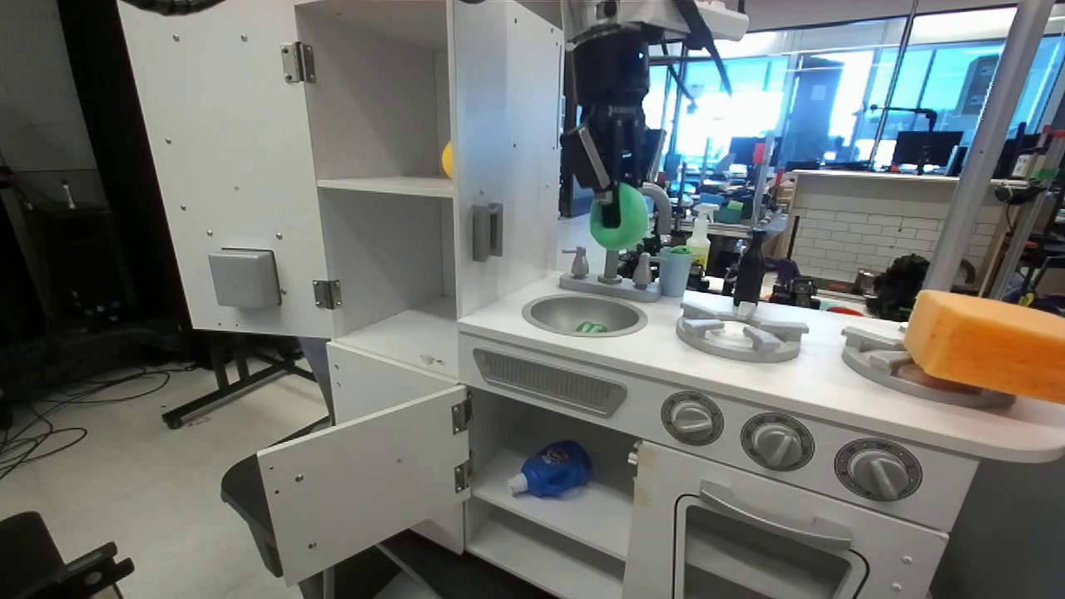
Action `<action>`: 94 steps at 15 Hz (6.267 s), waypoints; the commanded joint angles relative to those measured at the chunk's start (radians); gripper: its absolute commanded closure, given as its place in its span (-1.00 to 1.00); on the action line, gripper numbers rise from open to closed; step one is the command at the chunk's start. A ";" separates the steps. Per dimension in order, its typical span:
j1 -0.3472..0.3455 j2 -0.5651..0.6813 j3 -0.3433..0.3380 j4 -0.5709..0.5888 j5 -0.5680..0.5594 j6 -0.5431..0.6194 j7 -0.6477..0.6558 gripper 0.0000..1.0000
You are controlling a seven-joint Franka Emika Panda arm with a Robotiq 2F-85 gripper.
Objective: Put the green objects into the cupboard then close the cupboard.
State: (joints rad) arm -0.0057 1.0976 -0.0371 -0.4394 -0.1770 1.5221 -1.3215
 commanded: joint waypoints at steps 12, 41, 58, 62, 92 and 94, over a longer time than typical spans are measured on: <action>0.151 -0.111 -0.041 -0.025 -0.100 0.007 -0.149 0.88; 0.315 -0.554 0.000 -0.030 -0.228 -0.470 -0.556 0.88; 0.733 -0.668 -0.245 -0.581 -0.525 -0.714 -0.653 0.88; 0.751 -0.737 -0.179 -0.789 -0.555 -0.685 -0.559 0.88; 0.303 -1.673 0.153 -2.313 -0.233 0.820 0.627 0.88; 0.278 -1.647 0.136 -2.254 -0.238 0.856 0.666 0.88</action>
State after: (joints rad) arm 0.3014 -0.5393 0.1235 -2.7436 -0.4313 2.3258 -0.6919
